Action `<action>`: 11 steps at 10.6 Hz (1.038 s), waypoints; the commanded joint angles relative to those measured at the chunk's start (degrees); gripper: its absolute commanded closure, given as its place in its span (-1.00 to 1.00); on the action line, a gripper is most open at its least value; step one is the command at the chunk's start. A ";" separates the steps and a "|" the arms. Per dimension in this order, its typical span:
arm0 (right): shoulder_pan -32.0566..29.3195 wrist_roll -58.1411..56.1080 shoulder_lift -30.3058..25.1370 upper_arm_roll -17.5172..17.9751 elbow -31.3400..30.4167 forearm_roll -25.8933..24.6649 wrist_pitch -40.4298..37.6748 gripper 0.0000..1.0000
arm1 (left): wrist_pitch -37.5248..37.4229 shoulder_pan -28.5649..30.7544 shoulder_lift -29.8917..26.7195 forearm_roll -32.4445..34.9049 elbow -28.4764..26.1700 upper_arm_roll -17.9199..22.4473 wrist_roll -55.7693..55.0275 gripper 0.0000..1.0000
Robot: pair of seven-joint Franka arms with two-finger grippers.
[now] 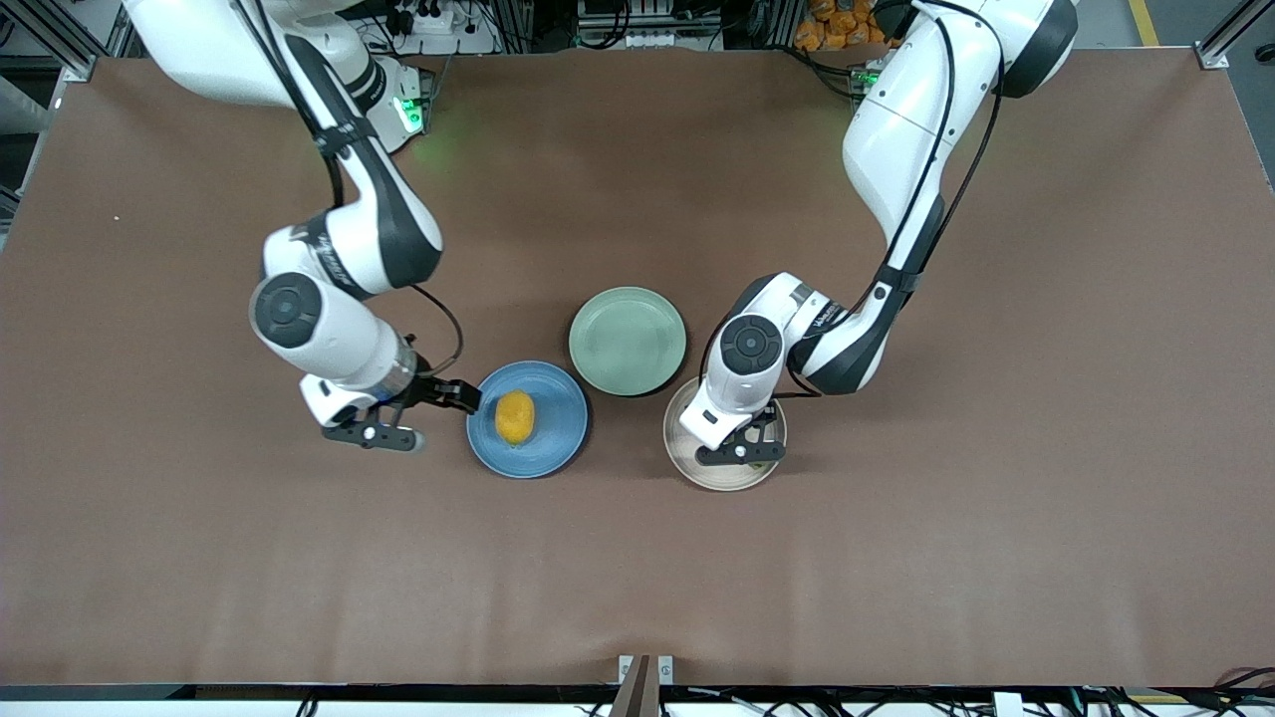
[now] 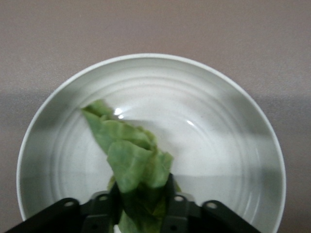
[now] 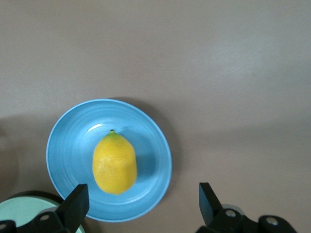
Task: Pick lemon and lettuce from blue and beige plates
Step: 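Grasp the lemon with the right gripper while the left gripper lifts lettuce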
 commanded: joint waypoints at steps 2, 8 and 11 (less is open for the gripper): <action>2.72 6.86 5.30 0.12 0.78 -3.22 5.93 -1.00 | -2.08 -0.59 -2.53 1.68 -0.30 0.62 -2.79 1.00; 5.10 13.65 11.56 0.12 1.66 -7.36 12.28 -1.00 | -8.76 0.90 -8.23 1.86 -0.39 0.62 -2.00 1.00; 5.45 16.72 12.96 0.12 1.75 -10.78 14.21 -1.00 | -12.98 3.54 -13.42 1.07 -0.48 0.27 -1.83 1.00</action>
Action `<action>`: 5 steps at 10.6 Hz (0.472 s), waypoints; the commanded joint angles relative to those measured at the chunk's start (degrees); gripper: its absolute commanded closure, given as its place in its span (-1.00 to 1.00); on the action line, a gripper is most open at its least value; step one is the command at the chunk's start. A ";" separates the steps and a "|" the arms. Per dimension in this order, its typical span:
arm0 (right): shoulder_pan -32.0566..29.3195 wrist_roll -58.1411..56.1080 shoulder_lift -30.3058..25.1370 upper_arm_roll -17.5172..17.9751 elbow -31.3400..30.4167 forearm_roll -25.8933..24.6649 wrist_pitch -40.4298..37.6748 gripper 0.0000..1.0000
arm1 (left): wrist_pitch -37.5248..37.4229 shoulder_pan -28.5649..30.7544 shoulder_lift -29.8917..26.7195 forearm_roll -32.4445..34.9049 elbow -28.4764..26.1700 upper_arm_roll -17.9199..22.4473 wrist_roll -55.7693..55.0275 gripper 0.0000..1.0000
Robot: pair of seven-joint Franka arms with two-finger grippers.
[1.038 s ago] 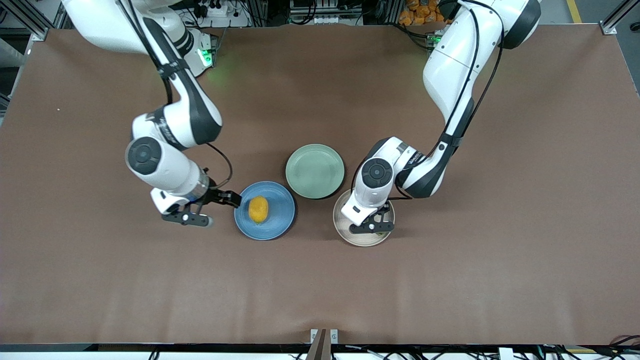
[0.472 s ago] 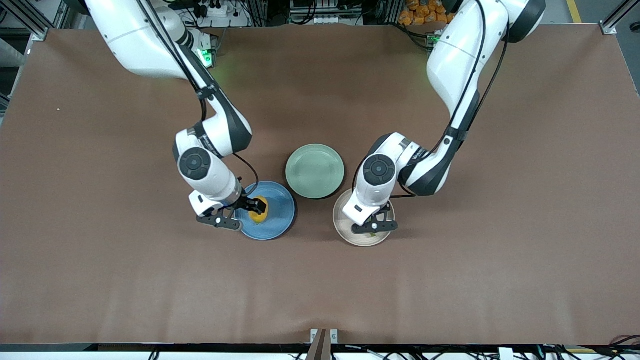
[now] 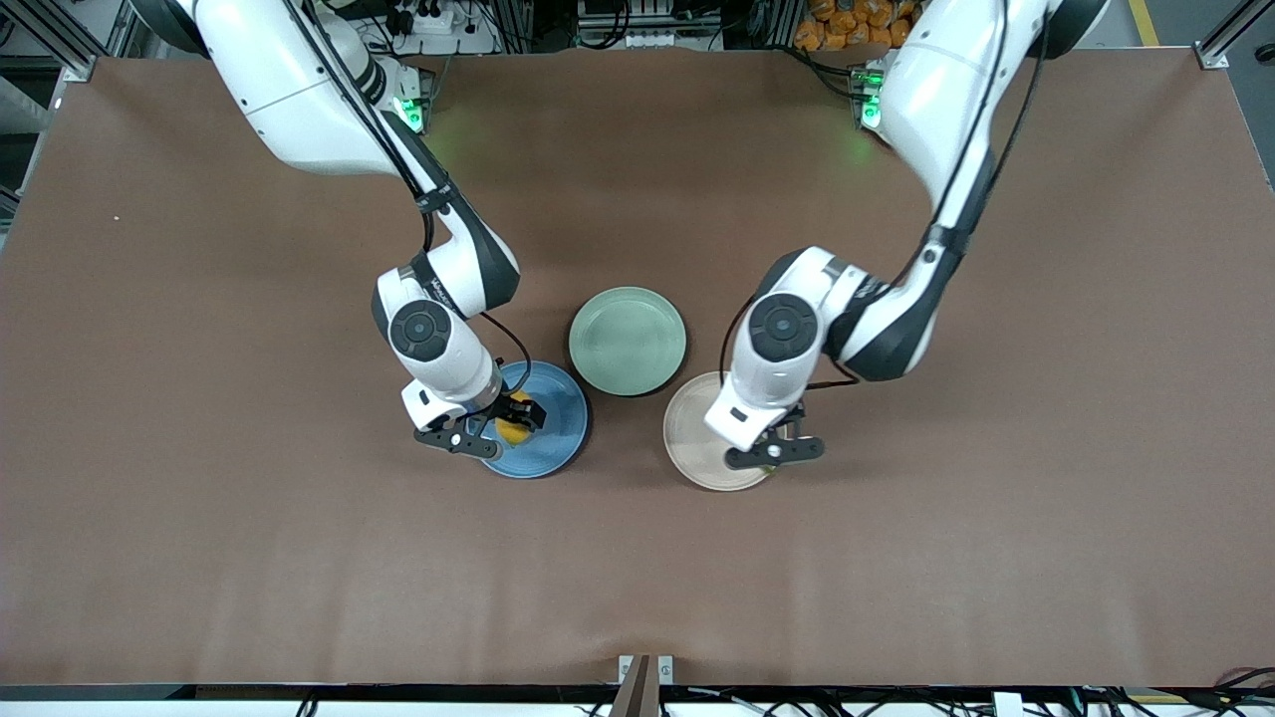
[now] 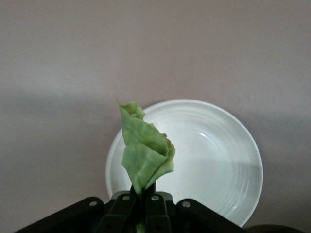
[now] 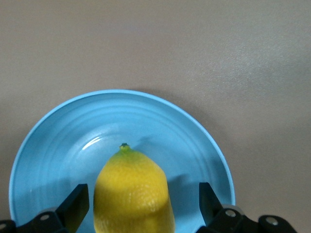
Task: Pick lemon and lettuce from blue and beige plates
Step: 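Grasp the lemon with the right gripper while the left gripper lifts lettuce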
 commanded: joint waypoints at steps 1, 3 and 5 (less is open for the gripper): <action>0.28 2.83 1.49 0.10 1.37 -3.01 0.54 -0.91 | -4.01 1.74 -4.54 1.06 -1.38 -0.60 -1.05 1.00; 0.28 2.83 1.50 0.10 1.46 -3.01 0.46 -0.43 | -6.48 3.94 -6.56 0.28 -1.38 -0.77 2.45 1.00; 0.46 3.36 1.58 0.10 1.55 -3.01 0.37 -0.05 | -6.75 5.70 -7.44 -0.78 -1.47 -0.77 5.36 1.00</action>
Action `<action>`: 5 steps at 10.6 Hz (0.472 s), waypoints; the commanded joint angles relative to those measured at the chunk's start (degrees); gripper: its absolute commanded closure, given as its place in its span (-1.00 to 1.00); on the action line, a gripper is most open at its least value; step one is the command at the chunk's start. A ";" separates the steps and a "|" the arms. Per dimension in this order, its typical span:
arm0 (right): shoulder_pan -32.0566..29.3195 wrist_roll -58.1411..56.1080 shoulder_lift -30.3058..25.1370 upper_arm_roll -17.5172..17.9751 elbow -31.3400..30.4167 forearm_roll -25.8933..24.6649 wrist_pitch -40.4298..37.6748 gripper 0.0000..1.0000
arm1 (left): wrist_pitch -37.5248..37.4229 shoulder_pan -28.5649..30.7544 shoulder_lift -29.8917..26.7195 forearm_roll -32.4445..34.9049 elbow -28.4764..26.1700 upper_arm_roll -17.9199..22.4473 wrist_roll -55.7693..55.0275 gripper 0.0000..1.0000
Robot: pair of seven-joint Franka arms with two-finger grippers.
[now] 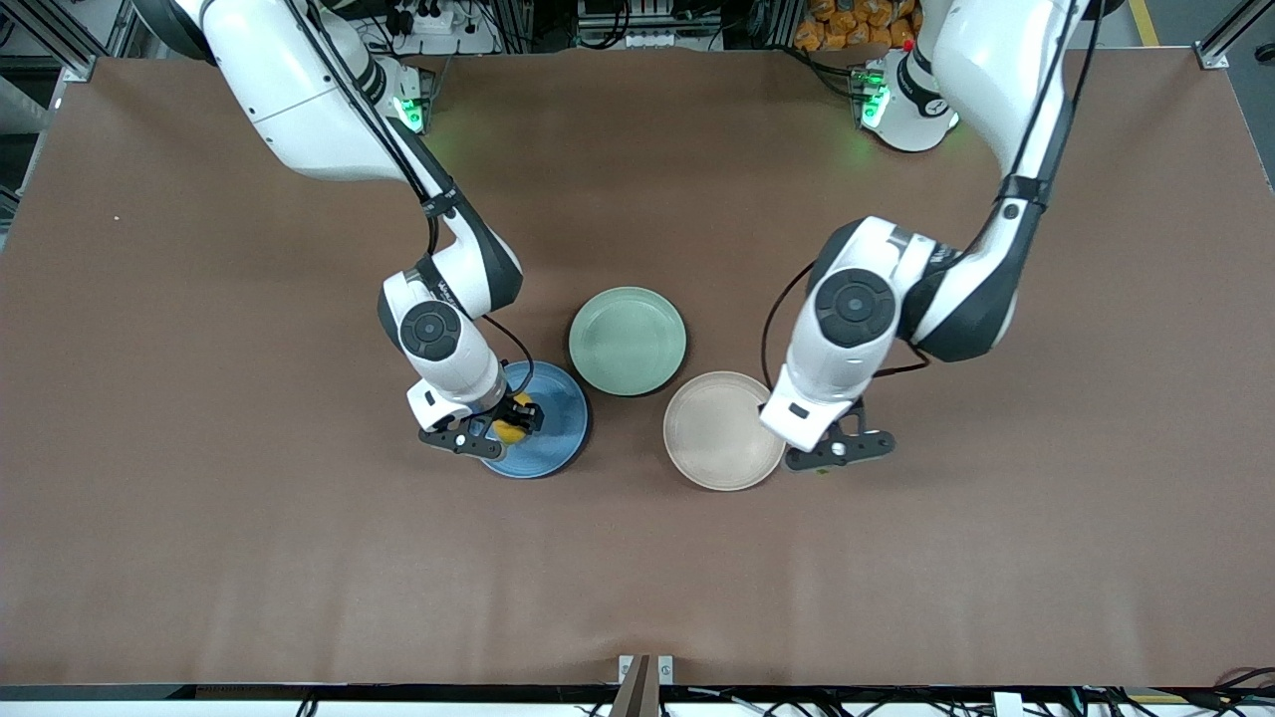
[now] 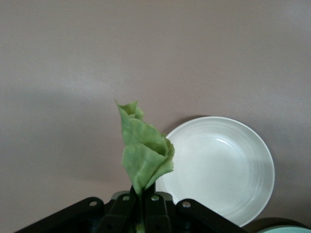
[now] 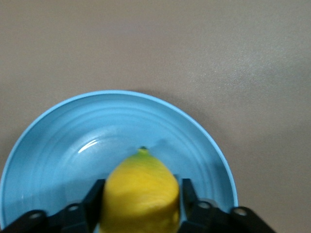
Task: Pick lemon and lettuce from blue and beige plates
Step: 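Carry the lettuce off the plate with the left gripper and release it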
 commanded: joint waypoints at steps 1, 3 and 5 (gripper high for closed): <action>0.46 4.36 1.20 0.10 1.59 -1.81 0.05 0.06 | -0.90 2.69 -1.94 -0.89 -1.40 -0.56 3.48 1.00; 0.99 5.53 1.38 0.10 1.85 -1.72 -0.12 0.34 | -1.60 5.32 -2.73 -0.89 -1.66 -0.56 6.99 1.00; 0.47 5.18 0.51 0.19 2.03 -1.54 -0.82 0.38 | -2.13 9.18 -3.00 -1.07 -2.19 -0.65 13.83 1.00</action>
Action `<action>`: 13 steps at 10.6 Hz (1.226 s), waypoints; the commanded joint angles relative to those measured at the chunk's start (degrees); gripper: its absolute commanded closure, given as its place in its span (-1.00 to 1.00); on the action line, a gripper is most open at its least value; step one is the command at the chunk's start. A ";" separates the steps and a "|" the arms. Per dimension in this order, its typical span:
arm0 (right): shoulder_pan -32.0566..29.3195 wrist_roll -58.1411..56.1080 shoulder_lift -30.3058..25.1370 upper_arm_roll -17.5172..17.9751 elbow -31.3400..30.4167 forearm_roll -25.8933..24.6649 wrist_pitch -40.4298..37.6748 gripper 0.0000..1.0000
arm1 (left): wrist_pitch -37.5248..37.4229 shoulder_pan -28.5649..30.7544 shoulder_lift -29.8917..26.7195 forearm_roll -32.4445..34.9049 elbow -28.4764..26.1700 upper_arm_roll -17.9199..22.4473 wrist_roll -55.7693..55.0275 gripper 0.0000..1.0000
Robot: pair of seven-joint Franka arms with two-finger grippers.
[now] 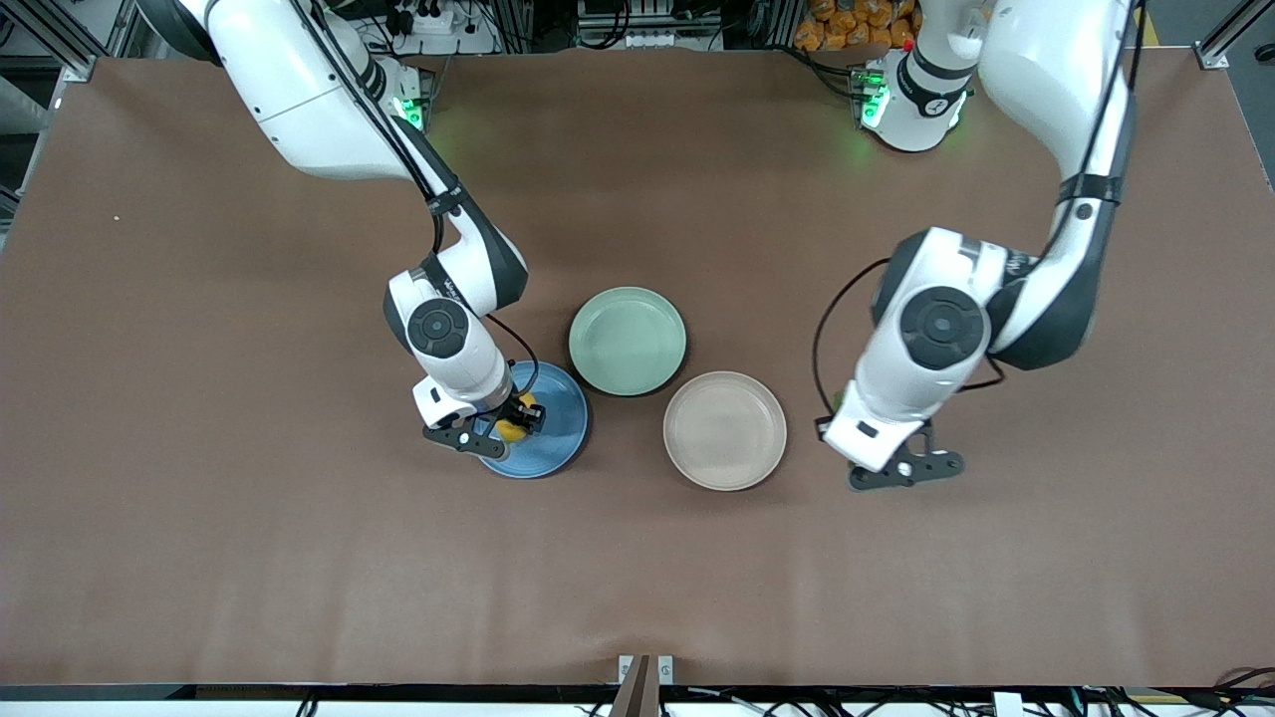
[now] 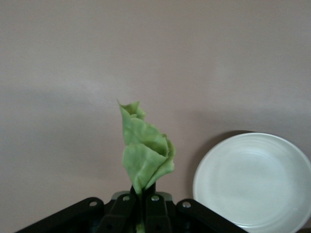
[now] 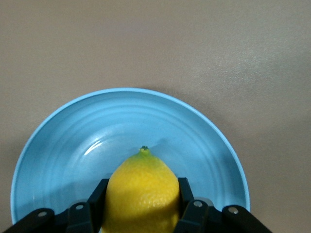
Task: Pick lemon and lettuce from blue and beige plates
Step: 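Carry the lettuce off the plate with the left gripper and release it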
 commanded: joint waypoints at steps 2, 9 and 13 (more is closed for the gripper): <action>-1.20 1.04 -1.96 0.18 1.63 -0.98 -4.20 0.41 | -0.84 5.99 -2.04 -3.98 -1.99 -0.62 10.09 1.00; -8.76 -16.33 -11.71 0.71 0.76 5.68 -15.28 0.53 | -4.17 12.59 -1.95 -4.35 -1.99 -0.62 21.98 0.12; -13.76 -28.64 -14.27 0.36 -0.47 6.22 -18.98 0.56 | -3.92 13.21 -2.83 -7.83 -3.91 -1.14 20.15 -1.00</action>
